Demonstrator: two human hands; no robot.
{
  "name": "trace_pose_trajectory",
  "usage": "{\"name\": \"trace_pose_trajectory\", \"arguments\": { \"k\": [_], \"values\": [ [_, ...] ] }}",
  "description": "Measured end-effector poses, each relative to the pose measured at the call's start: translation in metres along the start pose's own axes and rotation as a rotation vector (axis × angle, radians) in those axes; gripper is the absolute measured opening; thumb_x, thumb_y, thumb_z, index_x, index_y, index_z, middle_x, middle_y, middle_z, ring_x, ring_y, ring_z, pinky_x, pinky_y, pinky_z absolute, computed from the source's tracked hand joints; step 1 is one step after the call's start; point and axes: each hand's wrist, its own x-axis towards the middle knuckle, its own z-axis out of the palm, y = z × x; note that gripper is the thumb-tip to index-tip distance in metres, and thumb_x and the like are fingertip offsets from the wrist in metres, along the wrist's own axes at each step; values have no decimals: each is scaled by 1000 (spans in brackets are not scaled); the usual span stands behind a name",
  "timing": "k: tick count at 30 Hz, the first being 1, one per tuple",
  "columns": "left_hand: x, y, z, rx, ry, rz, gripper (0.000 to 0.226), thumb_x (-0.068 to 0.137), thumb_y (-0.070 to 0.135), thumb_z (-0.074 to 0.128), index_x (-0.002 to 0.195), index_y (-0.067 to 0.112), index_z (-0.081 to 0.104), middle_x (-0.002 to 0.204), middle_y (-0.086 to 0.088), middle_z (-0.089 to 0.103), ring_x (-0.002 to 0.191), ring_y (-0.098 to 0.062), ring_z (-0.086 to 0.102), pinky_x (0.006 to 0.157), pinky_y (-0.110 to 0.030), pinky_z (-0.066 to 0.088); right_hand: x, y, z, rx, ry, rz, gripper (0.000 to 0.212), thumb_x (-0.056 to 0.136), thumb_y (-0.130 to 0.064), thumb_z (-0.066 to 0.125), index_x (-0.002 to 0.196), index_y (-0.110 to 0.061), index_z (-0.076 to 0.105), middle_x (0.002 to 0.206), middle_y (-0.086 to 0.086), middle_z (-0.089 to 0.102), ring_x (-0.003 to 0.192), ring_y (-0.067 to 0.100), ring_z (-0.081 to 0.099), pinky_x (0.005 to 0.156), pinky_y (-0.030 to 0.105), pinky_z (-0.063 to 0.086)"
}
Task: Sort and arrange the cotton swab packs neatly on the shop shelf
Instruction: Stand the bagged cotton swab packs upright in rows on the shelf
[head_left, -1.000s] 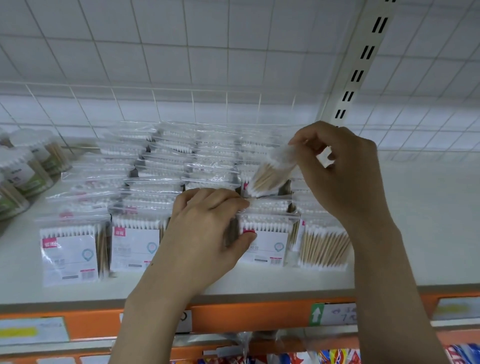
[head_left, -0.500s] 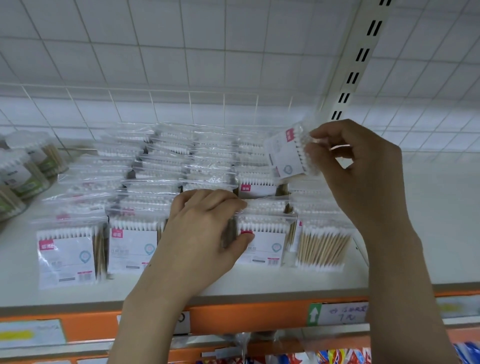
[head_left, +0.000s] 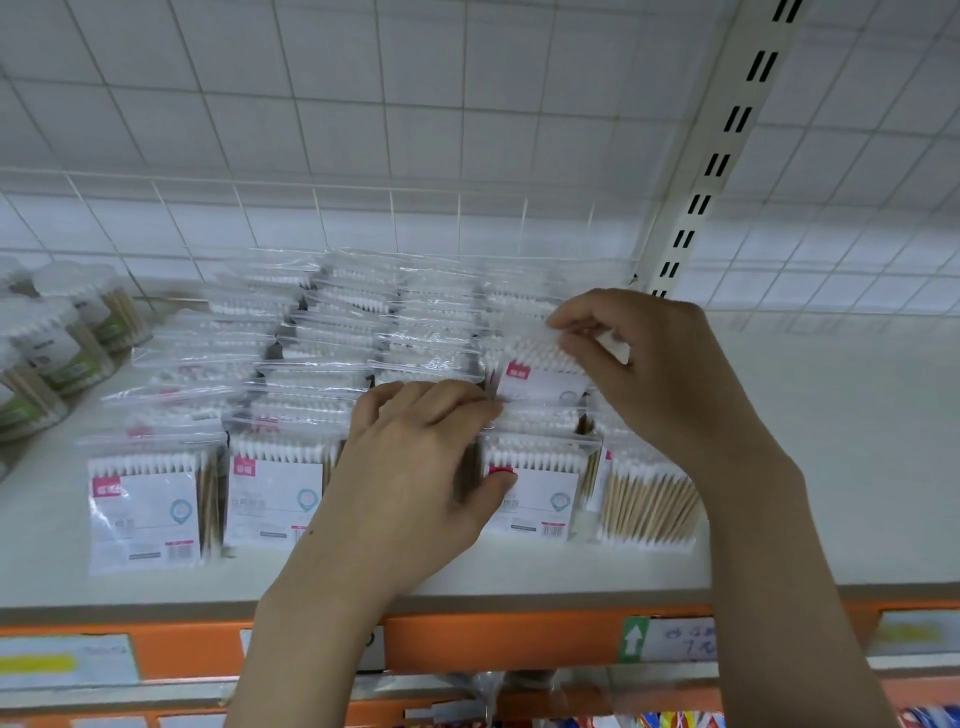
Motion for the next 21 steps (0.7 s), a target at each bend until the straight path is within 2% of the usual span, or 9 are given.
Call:
{"name": "trace_pose_trajectory", "arguments": {
  "k": [2, 6, 9, 13, 15, 18, 19, 21],
  "values": [
    [0, 0, 0, 2, 1, 1, 49, 69, 44, 62, 111, 18, 67, 114, 6, 62, 102, -20, 60, 95, -40, 36, 0, 1, 5, 14, -37, 34, 17, 89, -14, 58, 100, -23, 68, 90, -12, 68, 84, 0, 61, 76, 12, 45],
    [1, 0, 0, -1, 16, 0, 58, 68, 43, 64, 119, 17, 60, 118, 3, 59, 106, -21, 58, 95, -41, 37, -3, 4, 12, 29, -100, 78, 19, 90, -15, 55, 101, -26, 66, 90, -14, 67, 84, 2, 61, 79, 27, 51],
    [2, 0, 1, 14, 18, 5, 67, 66, 43, 64, 127, 16, 54, 122, 0, 56, 111, -23, 55, 95, -41, 36, -5, 6, 17, 27, -143, 94, 18, 91, -17, 55, 101, -27, 66, 89, -14, 68, 83, 3, 62, 79, 30, 52],
    [4, 0, 0, 6, 17, 30, 75, 67, 46, 61, 134, 15, 46, 130, -1, 49, 120, -21, 46, 99, -39, 32, -9, 7, 22, 51, -251, 116, 20, 92, -17, 51, 102, -28, 65, 81, -1, 71, 75, 18, 66, 75, 37, 53],
    [7, 1, -1, -5, 19, 41, 73, 73, 50, 55, 135, 14, 45, 135, -1, 47, 124, -20, 43, 101, -38, 31, -8, 8, 20, 68, -245, 113, 22, 93, -16, 49, 104, -27, 65, 80, 1, 70, 73, 17, 65, 73, 33, 52],
    [15, 2, -3, -26, 41, 13, 62, 84, 48, 42, 131, 10, 50, 132, -4, 51, 124, -22, 46, 101, -39, 32, -3, 8, 14, 22, -162, 92, 27, 94, -13, 45, 110, -23, 65, 88, -15, 60, 76, 0, 56, 70, 12, 42],
    [19, 3, -3, -31, 58, -1, 56, 86, 43, 38, 128, 8, 53, 129, -4, 54, 121, -23, 49, 99, -39, 33, 0, 8, 13, -2, -149, 87, 28, 94, -12, 44, 112, -22, 64, 90, -15, 57, 84, 1, 54, 74, 12, 39],
    [28, 3, -4, -26, 92, -13, 49, 88, 34, 33, 120, 7, 59, 120, -5, 60, 113, -25, 54, 94, -38, 36, 6, 8, 13, -59, -176, 86, 31, 95, -12, 42, 117, -19, 62, 102, -9, 63, 103, 10, 53, 89, 25, 39]
  ]
}}
